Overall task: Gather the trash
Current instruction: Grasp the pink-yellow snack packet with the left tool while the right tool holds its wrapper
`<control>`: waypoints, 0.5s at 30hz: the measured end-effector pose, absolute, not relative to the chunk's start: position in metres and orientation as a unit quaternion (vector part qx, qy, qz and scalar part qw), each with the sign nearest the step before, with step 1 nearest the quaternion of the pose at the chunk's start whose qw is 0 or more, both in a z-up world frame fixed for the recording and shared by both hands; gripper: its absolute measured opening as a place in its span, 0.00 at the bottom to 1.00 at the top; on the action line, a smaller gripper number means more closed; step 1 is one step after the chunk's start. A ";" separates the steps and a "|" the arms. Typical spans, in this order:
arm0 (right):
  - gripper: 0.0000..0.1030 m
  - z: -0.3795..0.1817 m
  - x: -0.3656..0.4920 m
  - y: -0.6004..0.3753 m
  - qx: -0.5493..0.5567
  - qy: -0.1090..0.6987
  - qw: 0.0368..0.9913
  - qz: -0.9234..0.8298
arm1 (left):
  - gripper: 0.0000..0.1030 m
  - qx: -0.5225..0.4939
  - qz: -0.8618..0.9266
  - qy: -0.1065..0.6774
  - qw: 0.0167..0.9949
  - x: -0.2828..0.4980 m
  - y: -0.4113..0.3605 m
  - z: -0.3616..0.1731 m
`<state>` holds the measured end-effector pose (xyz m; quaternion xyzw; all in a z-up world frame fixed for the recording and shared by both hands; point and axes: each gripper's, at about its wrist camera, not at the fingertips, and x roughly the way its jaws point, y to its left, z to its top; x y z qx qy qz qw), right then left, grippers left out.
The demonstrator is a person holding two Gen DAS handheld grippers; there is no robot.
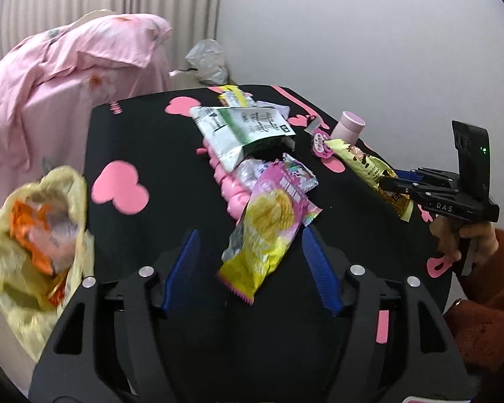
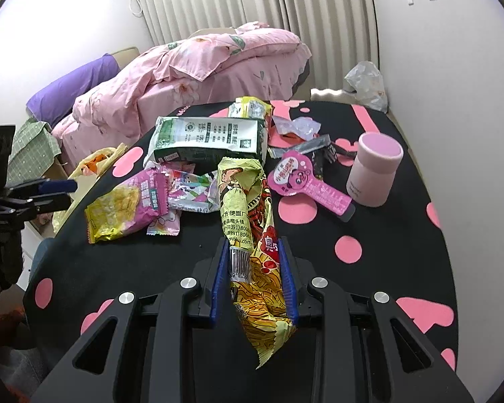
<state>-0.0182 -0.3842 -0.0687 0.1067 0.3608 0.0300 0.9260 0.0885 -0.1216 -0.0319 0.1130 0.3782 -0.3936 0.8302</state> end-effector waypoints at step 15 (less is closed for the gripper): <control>0.28 -0.071 -0.026 -0.388 0.104 0.365 0.925 0.023 | 0.19 0.075 -0.394 0.488 0.775 0.110 -0.155 -0.069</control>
